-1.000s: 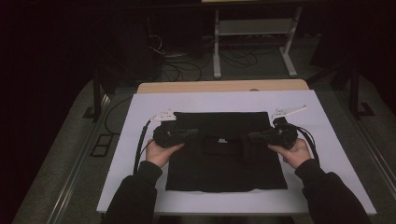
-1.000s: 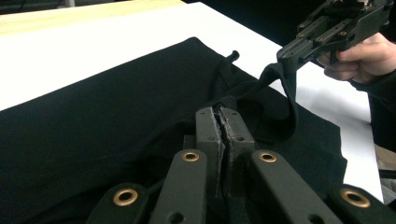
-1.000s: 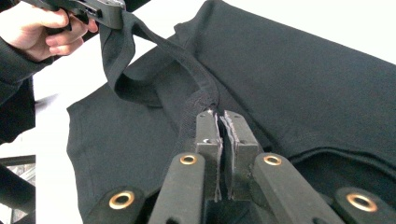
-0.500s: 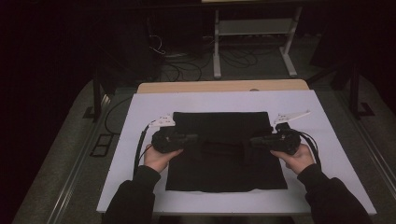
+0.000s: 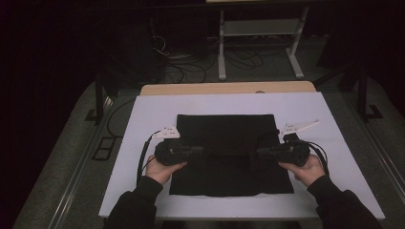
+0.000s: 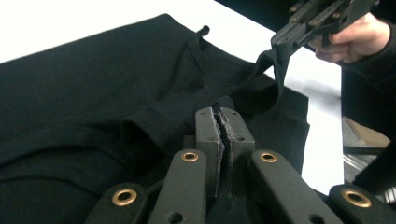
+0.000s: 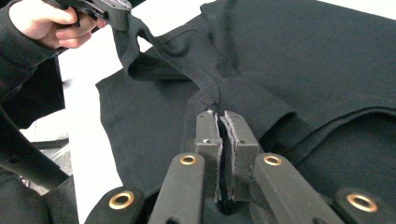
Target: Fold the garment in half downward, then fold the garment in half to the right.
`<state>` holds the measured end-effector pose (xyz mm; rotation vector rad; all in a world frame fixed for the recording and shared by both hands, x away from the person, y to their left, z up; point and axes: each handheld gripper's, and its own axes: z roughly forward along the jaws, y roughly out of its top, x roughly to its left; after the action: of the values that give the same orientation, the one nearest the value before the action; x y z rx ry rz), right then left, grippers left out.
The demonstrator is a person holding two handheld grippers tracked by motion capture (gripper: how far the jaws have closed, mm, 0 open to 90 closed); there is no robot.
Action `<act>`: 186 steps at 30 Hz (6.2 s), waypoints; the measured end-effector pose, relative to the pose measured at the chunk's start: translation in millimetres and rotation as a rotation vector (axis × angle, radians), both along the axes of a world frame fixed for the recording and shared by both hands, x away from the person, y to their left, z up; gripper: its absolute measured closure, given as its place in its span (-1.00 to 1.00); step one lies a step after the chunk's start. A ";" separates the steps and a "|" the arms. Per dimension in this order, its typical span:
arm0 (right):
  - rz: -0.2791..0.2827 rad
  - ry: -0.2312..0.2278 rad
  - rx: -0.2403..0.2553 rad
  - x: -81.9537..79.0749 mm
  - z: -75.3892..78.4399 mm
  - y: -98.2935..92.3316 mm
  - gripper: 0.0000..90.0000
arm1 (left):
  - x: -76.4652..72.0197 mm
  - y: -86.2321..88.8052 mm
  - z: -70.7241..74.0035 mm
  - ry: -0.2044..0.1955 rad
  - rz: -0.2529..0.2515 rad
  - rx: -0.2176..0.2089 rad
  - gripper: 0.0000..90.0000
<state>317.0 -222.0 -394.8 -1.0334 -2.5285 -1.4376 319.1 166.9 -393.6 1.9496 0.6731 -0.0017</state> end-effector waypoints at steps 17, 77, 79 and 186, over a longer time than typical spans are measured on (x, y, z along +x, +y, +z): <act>0.018 0.022 -0.013 -16.2 -3.3 1.6 0.86 | -18.8 3.0 -5.7 0.021 -0.028 0.019 0.90; 0.192 0.160 -0.149 -56.3 -27.9 8.6 0.86 | -56.0 6.9 -35.5 0.180 -0.245 0.264 0.90; 0.195 0.169 -0.154 -57.0 -28.1 8.9 0.86 | -55.9 7.0 -35.7 0.181 -0.246 0.266 0.90; 0.025 -0.147 -0.148 48.2 47.8 70.5 -1.00 | -59.8 79.9 -28.7 -0.059 0.177 0.162 -1.00</act>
<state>365.2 -151.5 -347.0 -0.9434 -2.7782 -1.3857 259.3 246.8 -422.3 2.0290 0.8260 0.2244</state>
